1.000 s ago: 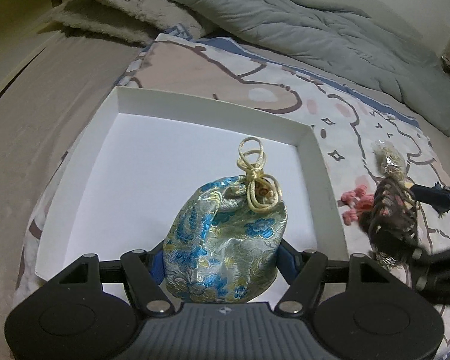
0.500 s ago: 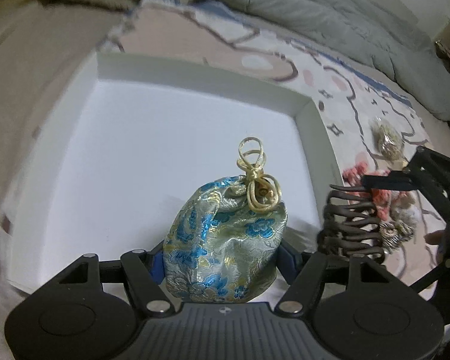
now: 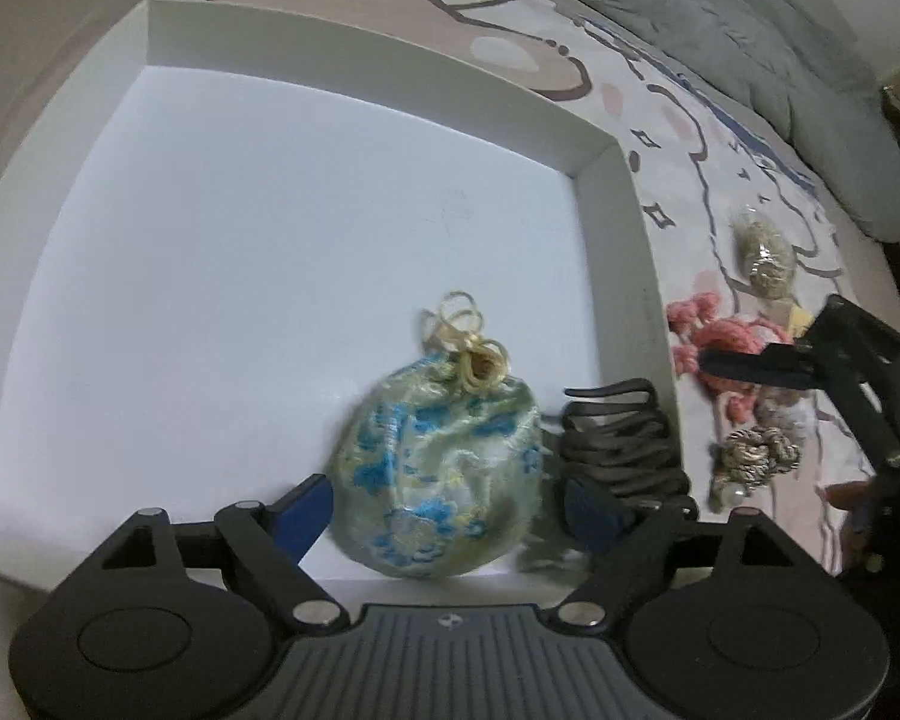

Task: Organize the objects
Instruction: 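Carry the pouch and claw clip into the white box and lower them, then open both tools to release pouch and clip in the box, then withdraw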

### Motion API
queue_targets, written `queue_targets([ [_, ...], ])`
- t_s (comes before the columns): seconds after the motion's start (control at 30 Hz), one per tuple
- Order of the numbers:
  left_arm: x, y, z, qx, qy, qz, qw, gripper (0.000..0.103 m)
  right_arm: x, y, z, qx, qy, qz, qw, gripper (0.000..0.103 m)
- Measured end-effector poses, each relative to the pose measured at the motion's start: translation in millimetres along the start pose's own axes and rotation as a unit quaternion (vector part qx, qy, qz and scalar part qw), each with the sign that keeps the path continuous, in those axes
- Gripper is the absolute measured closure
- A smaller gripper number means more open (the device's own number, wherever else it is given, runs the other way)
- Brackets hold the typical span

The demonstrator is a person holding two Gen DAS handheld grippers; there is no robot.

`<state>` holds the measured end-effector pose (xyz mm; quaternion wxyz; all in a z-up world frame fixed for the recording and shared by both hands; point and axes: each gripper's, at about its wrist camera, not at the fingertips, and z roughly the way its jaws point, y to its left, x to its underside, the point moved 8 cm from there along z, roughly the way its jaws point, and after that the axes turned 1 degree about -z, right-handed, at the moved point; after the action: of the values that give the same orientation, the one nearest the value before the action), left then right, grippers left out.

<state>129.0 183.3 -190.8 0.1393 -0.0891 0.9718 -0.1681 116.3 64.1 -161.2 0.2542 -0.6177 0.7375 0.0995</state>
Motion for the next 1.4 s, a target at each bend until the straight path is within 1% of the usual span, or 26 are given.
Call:
queue_targets([
  [0.3,-4,-2,-15,-0.002,-0.022,-0.002,0.9997,0.018,-1,-2,-15,0.01,-0.016,0.032,0.999,0.008],
  [0.5,-1,-7,-31,-0.007,-0.042,0.005,0.9991,0.018,-6,-13,-37,0.039,-0.059,0.092,0.993,0.008],
  [0.63,3,-13,-44,-0.016,-0.059,0.016,0.998,0.018,-6,-21,-53,0.074,-0.076,0.135,0.985,0.008],
  [0.73,6,-18,-53,-0.02,-0.07,0.022,0.9971,0.018,-3,-27,-62,0.088,-0.082,0.178,0.977,0.008],
  [0.93,13,-30,-73,-0.032,-0.094,0.034,0.9945,0.018,7,-34,-81,0.09,-0.097,0.254,0.958,0.007],
  [1.03,16,-36,-84,-0.047,-0.11,0.045,0.9918,0.018,15,-38,-87,0.089,-0.098,0.296,0.946,0.007],
  [1.2,20,-46,-97,-0.066,-0.129,0.058,0.9877,0.017,26,-40,-94,0.099,-0.101,0.328,0.934,0.006],
  [1.4,22,-56,-114,-0.086,-0.159,0.07,0.981,0.009,37,-46,-106,0.118,-0.104,0.358,0.921,0.005],
])
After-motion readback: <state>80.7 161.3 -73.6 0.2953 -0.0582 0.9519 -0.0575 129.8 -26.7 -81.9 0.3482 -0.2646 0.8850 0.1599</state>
